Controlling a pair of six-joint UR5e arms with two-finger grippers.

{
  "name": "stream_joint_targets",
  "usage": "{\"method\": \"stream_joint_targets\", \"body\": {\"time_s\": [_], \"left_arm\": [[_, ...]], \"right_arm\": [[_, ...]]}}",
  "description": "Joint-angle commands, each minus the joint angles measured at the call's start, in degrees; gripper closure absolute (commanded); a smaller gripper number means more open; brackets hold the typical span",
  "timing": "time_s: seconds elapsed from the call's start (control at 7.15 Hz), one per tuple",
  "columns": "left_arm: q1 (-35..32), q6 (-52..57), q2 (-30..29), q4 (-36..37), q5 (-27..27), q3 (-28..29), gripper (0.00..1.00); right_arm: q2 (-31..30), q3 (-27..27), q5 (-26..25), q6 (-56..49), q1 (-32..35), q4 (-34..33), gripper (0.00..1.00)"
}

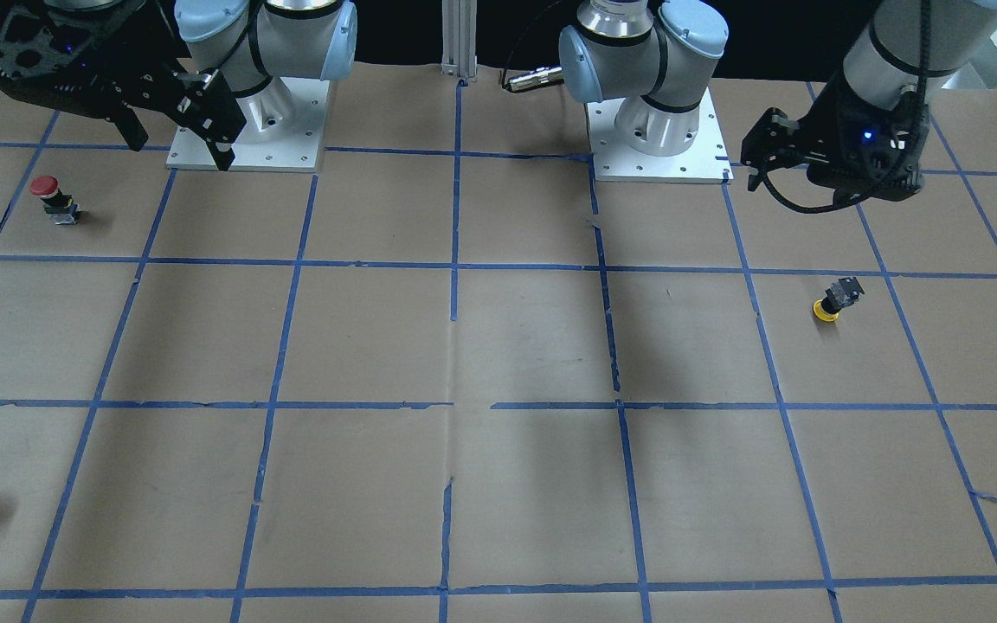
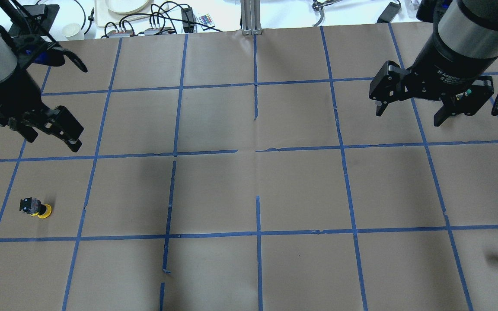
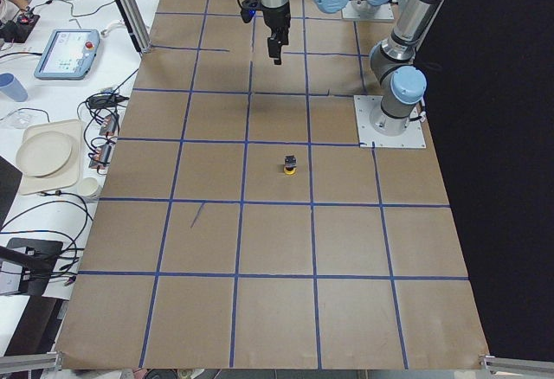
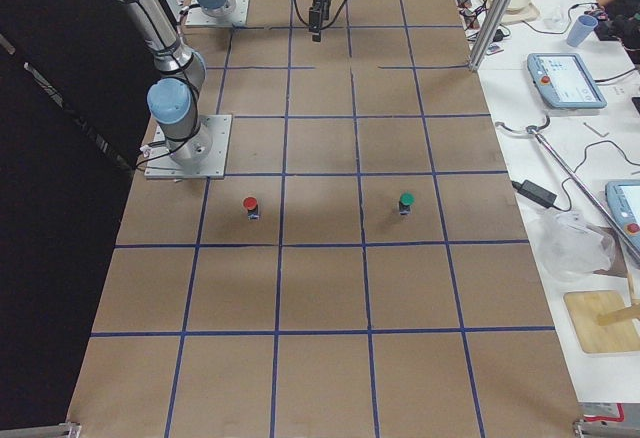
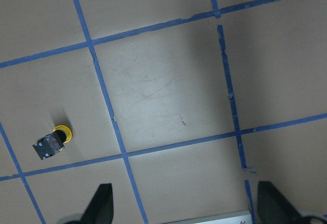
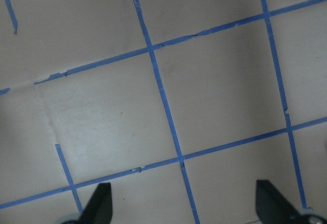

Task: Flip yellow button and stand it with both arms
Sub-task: 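Move the left gripper down toward the yellow-capped button lying on its side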

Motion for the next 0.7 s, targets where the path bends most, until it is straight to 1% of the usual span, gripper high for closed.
{"method": "stream_joint_targets", "body": {"time_s": [0.0, 0.14, 0.28, 0.42, 0.56], "left_arm": [[10.55, 8.97, -1.25, 3.27, -0.46, -4.66, 0.05], [15.39, 10.3, -1.95, 7.81, -0.56, -9.56, 0.05], [18.57, 15.27, -2.39, 15.26, -0.38, -14.74, 0.05], [20.52, 16.89, -3.01, 22.12, -0.03, -18.45, 0.04], [22.28, 16.82, -3.45, 25.67, -0.38, -20.4, 0.05]], "right_arm": [[-0.05, 0.12, 0.16, 0.09, -0.05, -0.2, 0.0], [-0.06, 0.12, 0.07, 0.09, -0.05, -0.11, 0.0], [-0.14, 0.21, 0.07, 0.09, -0.05, -0.03, 0.0], [-0.06, 0.12, 0.07, 0.0, -0.05, -0.2, 0.0], [-0.06, 0.21, 0.07, 0.0, -0.05, -0.2, 0.0]]}}
